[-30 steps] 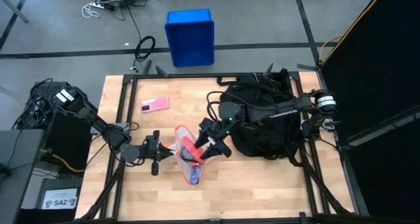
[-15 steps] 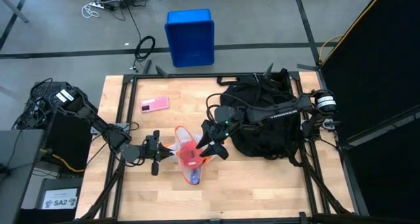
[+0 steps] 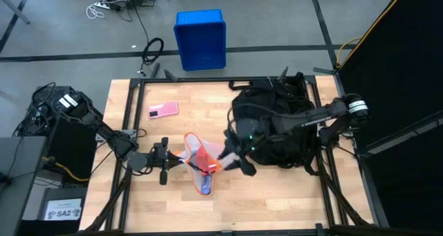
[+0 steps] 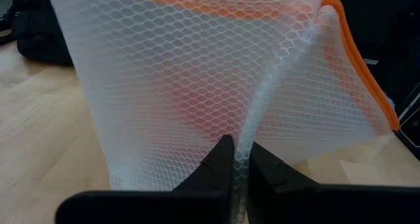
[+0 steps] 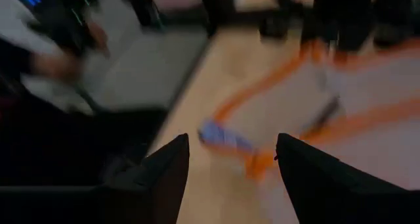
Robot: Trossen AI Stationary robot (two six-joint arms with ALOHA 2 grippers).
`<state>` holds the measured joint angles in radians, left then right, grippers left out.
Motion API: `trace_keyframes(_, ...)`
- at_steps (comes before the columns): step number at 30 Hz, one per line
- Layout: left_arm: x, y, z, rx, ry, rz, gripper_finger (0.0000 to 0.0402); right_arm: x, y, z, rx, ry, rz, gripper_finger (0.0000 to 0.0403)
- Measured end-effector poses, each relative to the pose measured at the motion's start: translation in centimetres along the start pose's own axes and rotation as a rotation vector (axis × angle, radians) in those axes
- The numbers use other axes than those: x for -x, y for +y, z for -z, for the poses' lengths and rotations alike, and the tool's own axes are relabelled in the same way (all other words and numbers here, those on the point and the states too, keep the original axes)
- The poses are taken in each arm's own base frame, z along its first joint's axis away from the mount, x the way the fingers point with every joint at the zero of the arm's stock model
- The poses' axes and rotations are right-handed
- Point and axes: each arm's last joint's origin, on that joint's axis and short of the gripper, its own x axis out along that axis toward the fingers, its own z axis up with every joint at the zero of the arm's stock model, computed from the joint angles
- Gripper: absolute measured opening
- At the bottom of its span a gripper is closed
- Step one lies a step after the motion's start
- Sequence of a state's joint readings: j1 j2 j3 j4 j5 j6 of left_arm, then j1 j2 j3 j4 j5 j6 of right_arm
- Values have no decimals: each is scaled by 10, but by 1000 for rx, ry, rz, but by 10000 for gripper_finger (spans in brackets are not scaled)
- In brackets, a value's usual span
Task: Unpack backpack
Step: Close the zip bag
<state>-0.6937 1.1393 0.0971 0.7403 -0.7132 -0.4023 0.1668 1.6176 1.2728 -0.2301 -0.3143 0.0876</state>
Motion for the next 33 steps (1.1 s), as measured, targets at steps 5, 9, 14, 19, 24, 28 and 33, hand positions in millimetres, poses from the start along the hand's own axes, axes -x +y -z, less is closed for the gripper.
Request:
trace_keyframes(5, 0, 0, 0, 3, -3, 1, 0, -24, 21, 26, 41, 181, 140, 198)
trace_keyframes(9, 0, 0, -1, 7, -6, 3, 0, -48, 33, 37, 103, 194, 138, 194)
trace_keyframes(14, 0, 0, -1, 21, -6, 2, 0, -67, 32, 41, 148, 155, 138, 190)
trace_keyframes(19, 0, 0, 0, 20, -4, 1, 0, -68, 20, 41, 146, 149, 281, 190)
trace_keyframes(24, 0, 0, 0, 15, 1, 0, 0, -64, 16, 42, 157, 173, 394, 187)
trace_keyframes(28, 0, 0, 0, 13, 3, -1, 0, -67, 20, 43, 165, 170, 363, 185)
trace_keyframes(33, 0, 0, 0, 17, -1, 1, 0, -68, 22, 36, 204, 100, 352, 179)
